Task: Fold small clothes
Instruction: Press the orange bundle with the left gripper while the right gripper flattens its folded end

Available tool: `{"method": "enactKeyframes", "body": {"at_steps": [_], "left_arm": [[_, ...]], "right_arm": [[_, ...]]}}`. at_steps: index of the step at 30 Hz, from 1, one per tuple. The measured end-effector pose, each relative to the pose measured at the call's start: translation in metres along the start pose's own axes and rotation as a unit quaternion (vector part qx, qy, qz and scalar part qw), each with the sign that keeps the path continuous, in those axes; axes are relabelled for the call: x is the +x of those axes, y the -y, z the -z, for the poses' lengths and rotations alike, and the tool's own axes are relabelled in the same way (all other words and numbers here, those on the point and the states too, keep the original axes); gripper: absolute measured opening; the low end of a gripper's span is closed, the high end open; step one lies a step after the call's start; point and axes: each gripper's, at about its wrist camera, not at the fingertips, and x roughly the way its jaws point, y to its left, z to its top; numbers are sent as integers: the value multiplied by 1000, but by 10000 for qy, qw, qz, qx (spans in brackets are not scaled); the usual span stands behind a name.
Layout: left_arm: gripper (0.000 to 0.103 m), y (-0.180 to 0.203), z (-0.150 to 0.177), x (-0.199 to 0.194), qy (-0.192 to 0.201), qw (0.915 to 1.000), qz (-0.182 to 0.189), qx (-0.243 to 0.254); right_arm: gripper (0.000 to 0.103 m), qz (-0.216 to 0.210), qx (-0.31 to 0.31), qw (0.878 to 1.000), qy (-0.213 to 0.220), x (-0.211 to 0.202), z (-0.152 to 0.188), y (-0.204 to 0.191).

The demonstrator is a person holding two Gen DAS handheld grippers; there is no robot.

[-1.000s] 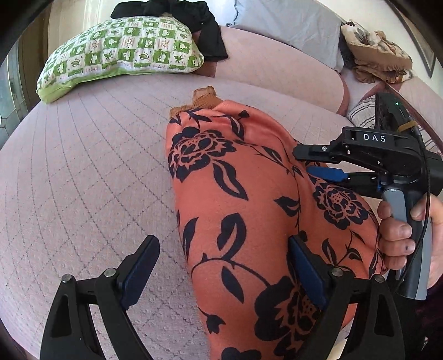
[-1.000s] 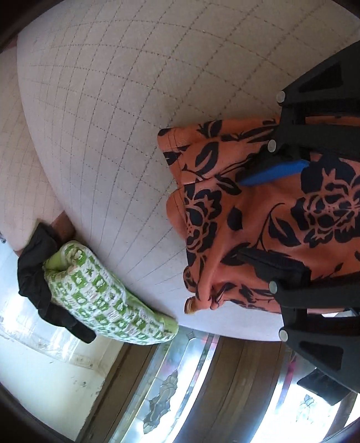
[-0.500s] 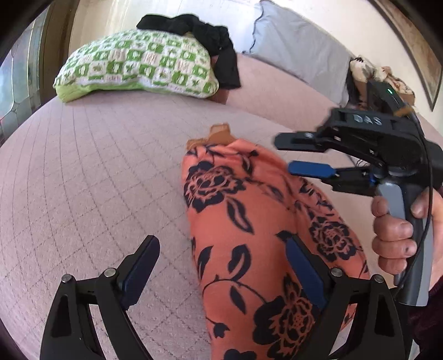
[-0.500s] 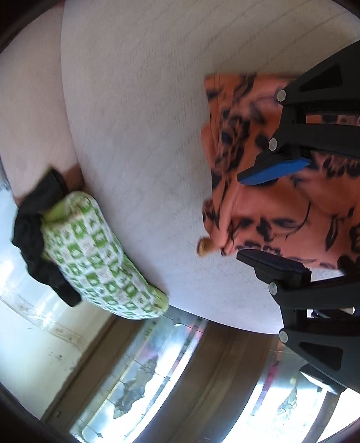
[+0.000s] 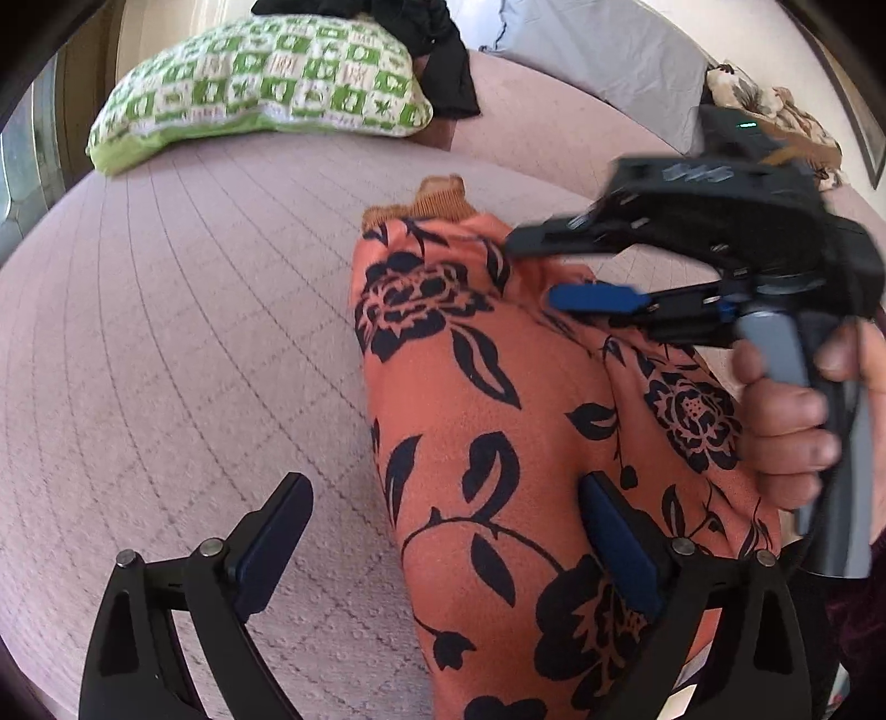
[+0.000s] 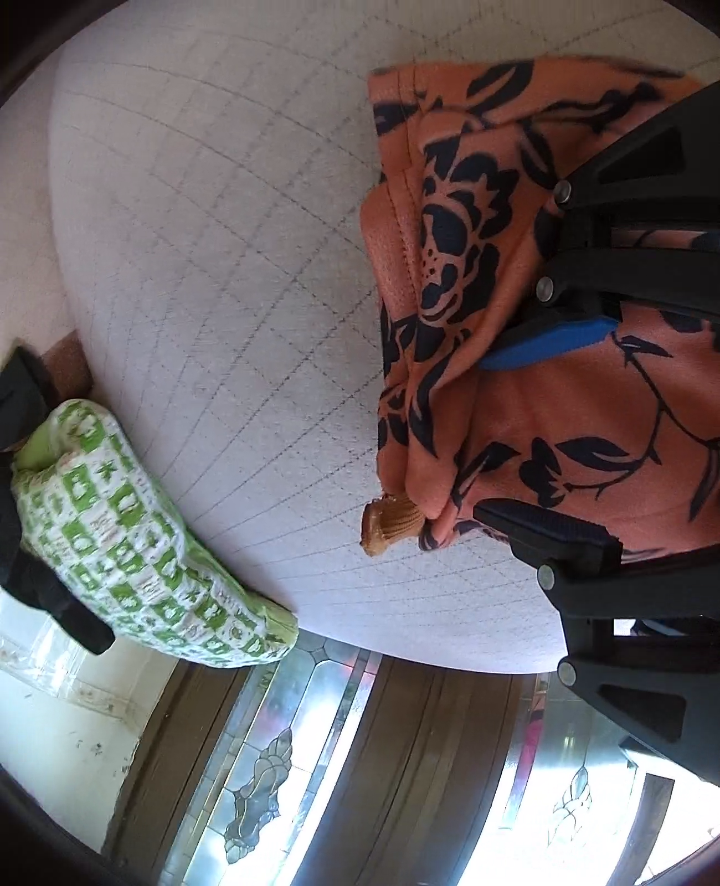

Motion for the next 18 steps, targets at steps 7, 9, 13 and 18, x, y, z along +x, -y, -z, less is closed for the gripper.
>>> {"method": "enactKeyframes", "body": {"at_steps": [7, 9, 13, 18], "left_arm": [[103, -5, 8, 5, -155, 9996, 122, -223], [103, -6, 9, 3, -146, 9996, 100, -215], [103, -6, 10, 4, -171, 9995, 84, -253], [103, -4, 10, 7, -175, 9996, 46, -226]], "right_arm": [[54, 4, -73, 9992, 393, -60, 22, 1], [54, 5, -39, 9990, 447, -76, 36, 6], [54, 89, 124, 9994, 295, -87, 66, 24], [53, 196, 23, 9995, 252, -74, 89, 43]]}}
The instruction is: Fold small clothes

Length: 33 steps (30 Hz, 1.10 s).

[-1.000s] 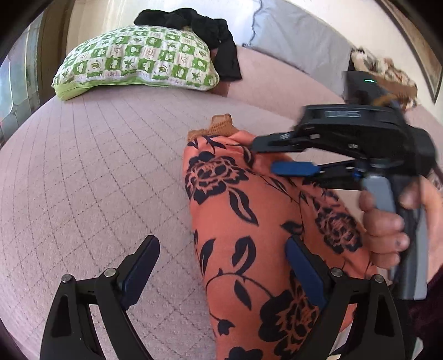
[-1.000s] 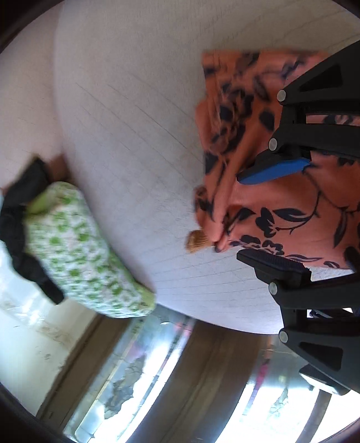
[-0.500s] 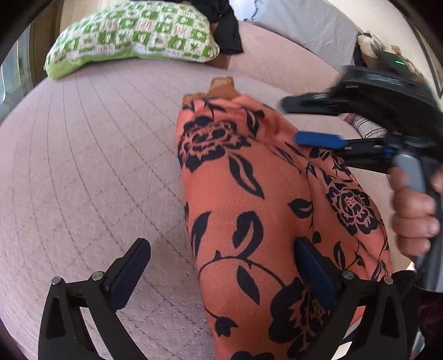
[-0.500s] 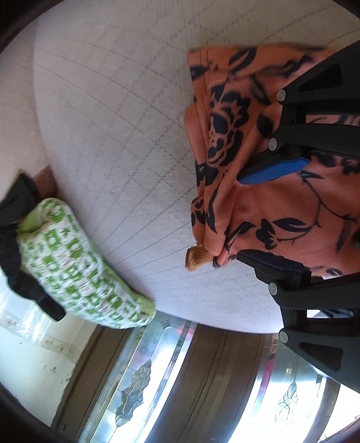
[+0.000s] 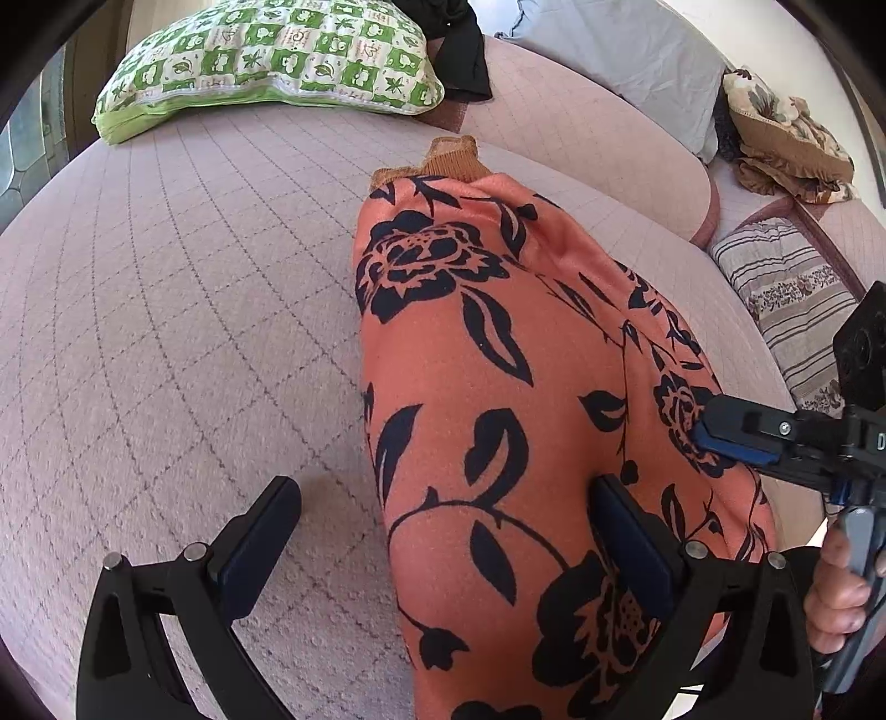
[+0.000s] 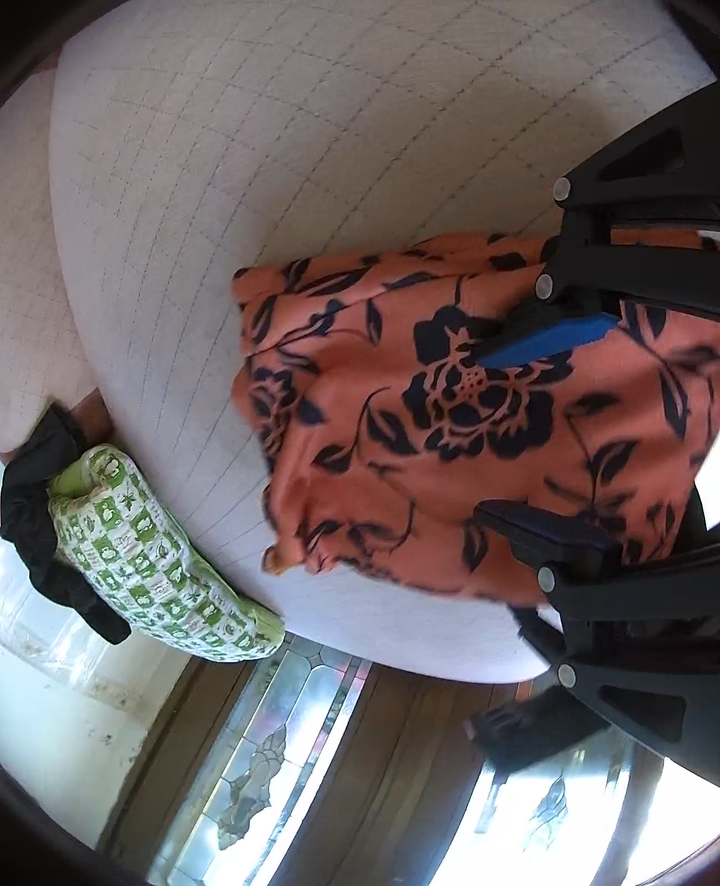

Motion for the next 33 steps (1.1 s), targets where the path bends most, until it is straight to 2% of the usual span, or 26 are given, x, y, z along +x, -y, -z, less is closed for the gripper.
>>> {"method": "enactKeyframes", "body": {"at_steps": [7, 12, 15, 17, 19, 23, 26, 28, 31, 33], "left_arm": [[103, -2, 4, -7, 133, 9999, -9, -76], [103, 12, 9, -29, 466, 9970, -295, 540], [103, 11, 12, -42, 673, 9951, -380, 614], [103, 5, 12, -40, 560, 9962, -400, 537], [103, 1, 12, -31, 342, 9973, -424, 500], [103, -1, 8, -26, 199, 9982, -406, 388], [103, 3, 6, -27, 286, 9969, -502, 528], [103, 7, 2, -32, 437, 9960, -537, 565], [103, 6, -6, -41, 702, 9952, -534, 429], [103, 0, -11, -45, 802, 9959, -369, 190]], "right_arm": [[53, -10, 80, 10000, 45, -10, 1, 2], [54, -20, -299, 9991, 288, -43, 14, -17], [54, -7, -485, 9986, 224, -52, 26, -22], [54, -76, -450, 9990, -12, -47, 36, -17], [54, 196, -421, 9986, -258, -33, 47, -5], [54, 98, -451, 9988, -157, -25, 56, 3], [54, 298, -686, 9967, -309, -27, 54, -7], [54, 266, -647, 9971, -314, -35, 46, -14], [54, 107, -686, 9976, 82, -51, 27, -20], [54, 36, -691, 9970, 346, -57, 6, -25]]}}
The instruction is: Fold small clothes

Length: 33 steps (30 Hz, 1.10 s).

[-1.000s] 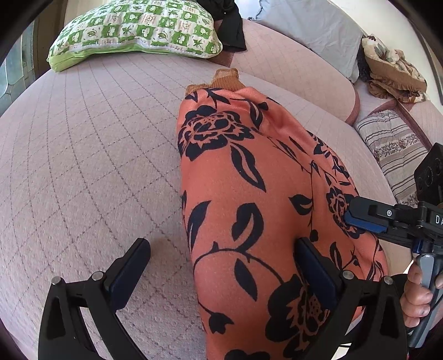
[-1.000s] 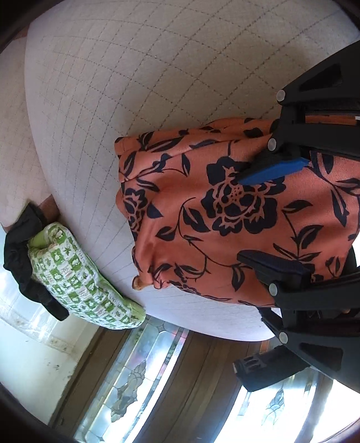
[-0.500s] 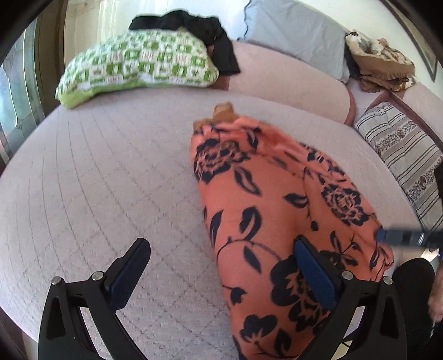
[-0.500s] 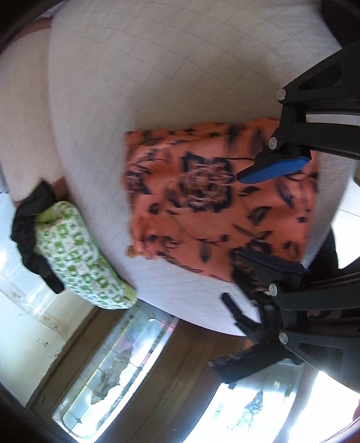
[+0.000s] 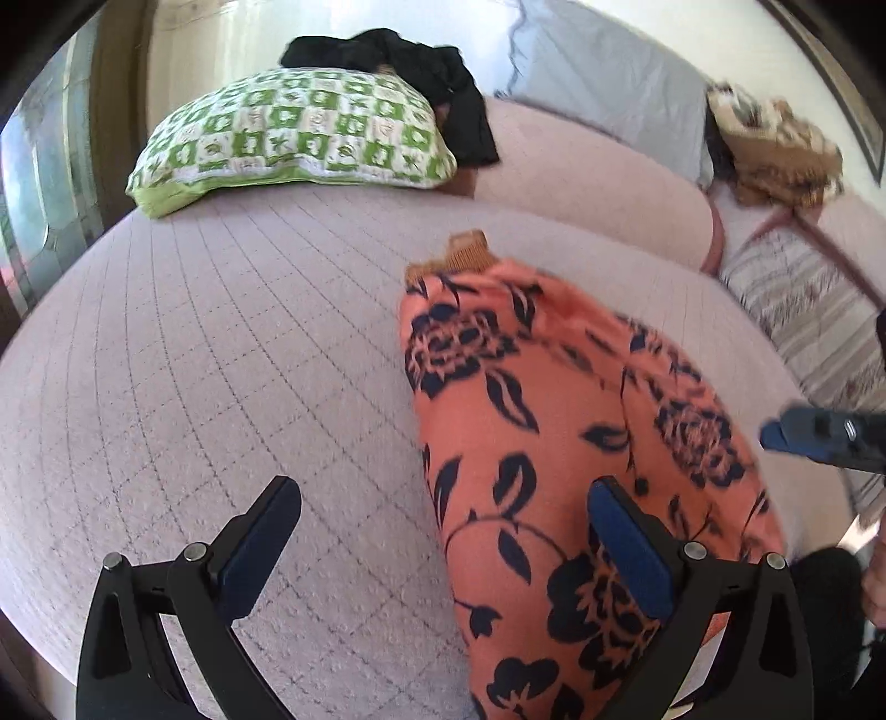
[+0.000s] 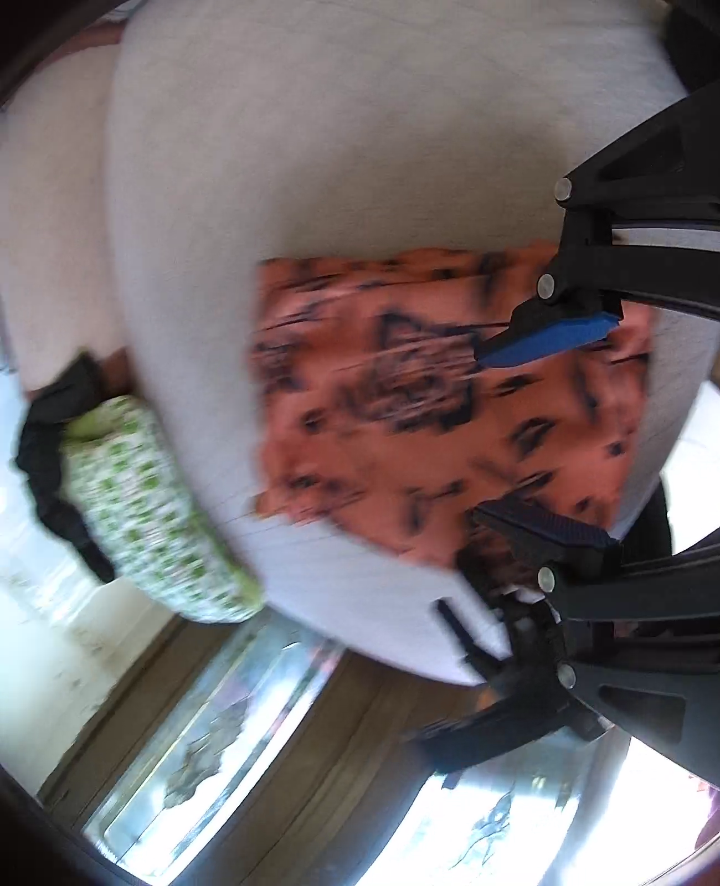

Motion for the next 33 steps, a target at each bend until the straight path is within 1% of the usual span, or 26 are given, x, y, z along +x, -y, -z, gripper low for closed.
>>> {"method": "enactKeyframes", "body": {"at_steps": [3, 6, 8, 9, 10, 11, 12, 13, 15, 17, 19, 21, 23, 25, 26, 28, 29, 31, 33], "left_arm": [[103, -5, -5, 1, -35, 9998, 43, -182], [103, -3, -5, 7, -217, 9996, -25, -151], [103, 2, -3, 13, -302, 9994, -171, 8], [103, 4, -2, 14, -308, 9993, -184, 54], [103, 7, -1, 16, -331, 9992, -191, 114], [103, 8, -1, 19, -382, 9989, -219, 146], [103, 8, 0, 21, -438, 9986, -248, 155], [103, 9, 1, 23, -467, 9986, -233, 124], [103, 9, 0, 22, -460, 9987, -201, 111], [103, 11, -1, 18, -353, 9989, -242, 164], [103, 12, 0, 12, -209, 9993, -221, 211], [103, 14, 0, 8, -127, 9995, -120, 252], [103, 15, 1, 10, -180, 9993, -83, 310], [103, 17, 3, 13, -288, 9987, -117, 412], [103, 18, 4, 15, -352, 9982, -102, 468], [103, 20, 5, 19, -439, 9976, -100, 523], [103, 20, 5, 22, -476, 9974, -105, 528], [103, 18, 5, 26, -512, 9977, -41, 434], [103, 14, 5, 29, -585, 9978, 56, 310]], "right_arm": [[55, 78, 59, 9998, 162, 8, -23, -2], [55, 231, 185, 9994, 170, 30, -38, 4], [55, 284, 445, 9986, 17, 52, -44, 15], [55, 364, 591, 9975, -141, 68, -44, 24], [55, 538, 716, 9954, -340, 83, -42, 34], [56, 577, 760, 9946, -397, 92, -39, 40], [56, 537, 697, 9958, -233, 92, -37, 40], [56, 568, 607, 9964, -168, 90, -36, 37], [56, 714, 454, 9961, -239, 88, -37, 31], [56, 823, 455, 9950, -331, 86, -44, 24], [57, 752, 459, 9957, -300, 89, -55, 12], [57, 619, 317, 9974, -207, 91, -67, -2], [57, 496, 177, 9985, -162, 97, -78, -17], [57, 267, 43, 9995, -172, 109, -88, -32], [58, 166, 14, 9996, -233, 116, -92, -35], [62, -12, 43, 9983, -586, 142, -97, -42], [62, 5, 96, 9967, -800, 155, -97, -41], [63, 277, 210, 9936, -1076, 182, -94, -34], [63, 232, 226, 9949, -958, 185, -93, -31]]}}
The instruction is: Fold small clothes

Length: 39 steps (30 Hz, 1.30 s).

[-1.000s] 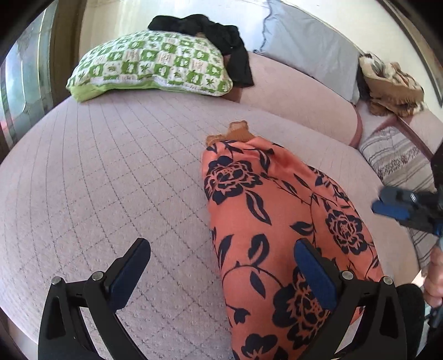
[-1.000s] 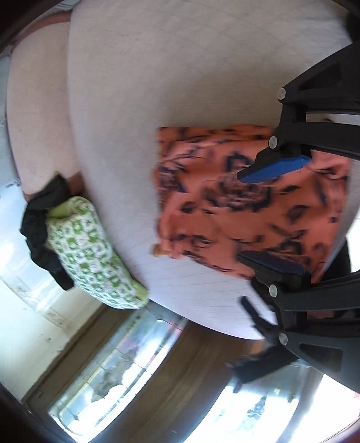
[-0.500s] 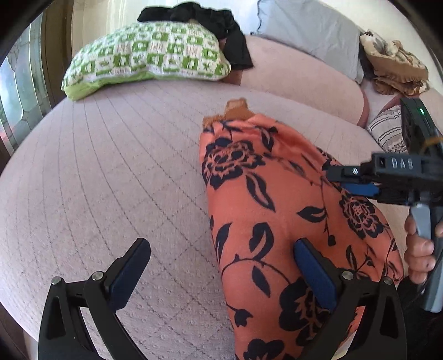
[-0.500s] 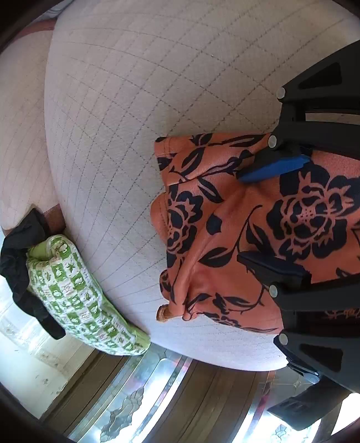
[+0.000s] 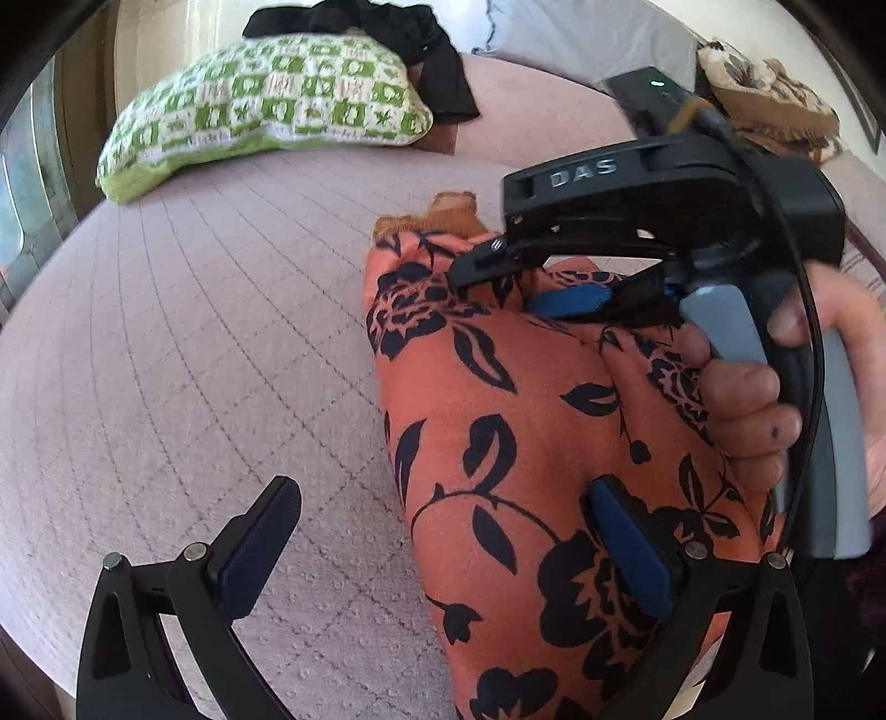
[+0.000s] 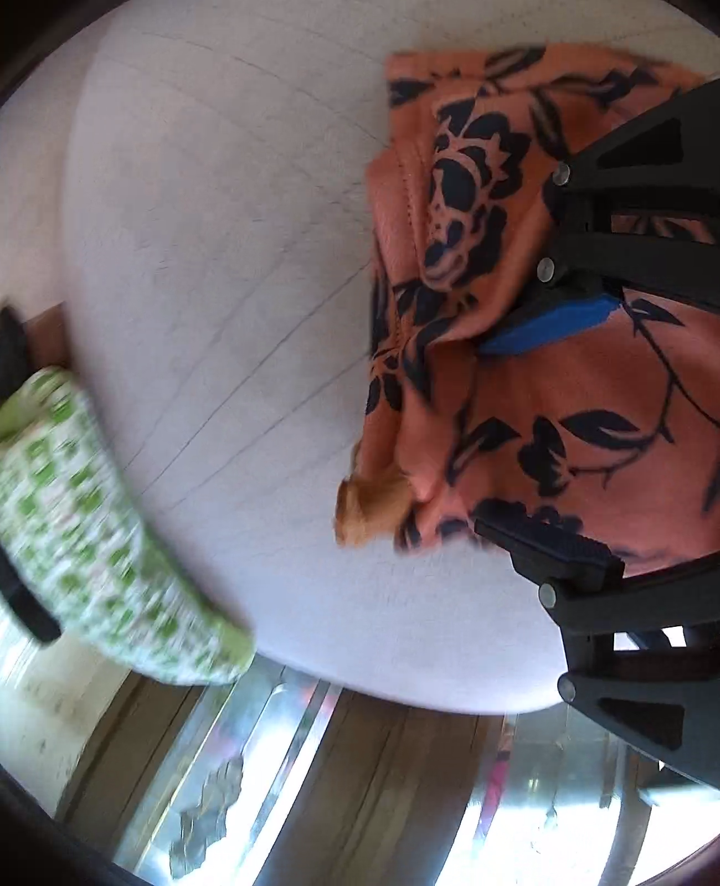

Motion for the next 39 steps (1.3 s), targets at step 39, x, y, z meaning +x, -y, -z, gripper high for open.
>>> {"method": "enactKeyframes", "body": {"at_steps": [39], "left_arm": [[103, 60, 13, -97, 1011, 9818, -1528, 499]], "right_arm": [[63, 1208, -1199, 9666, 1915, -208, 225, 9]]}}
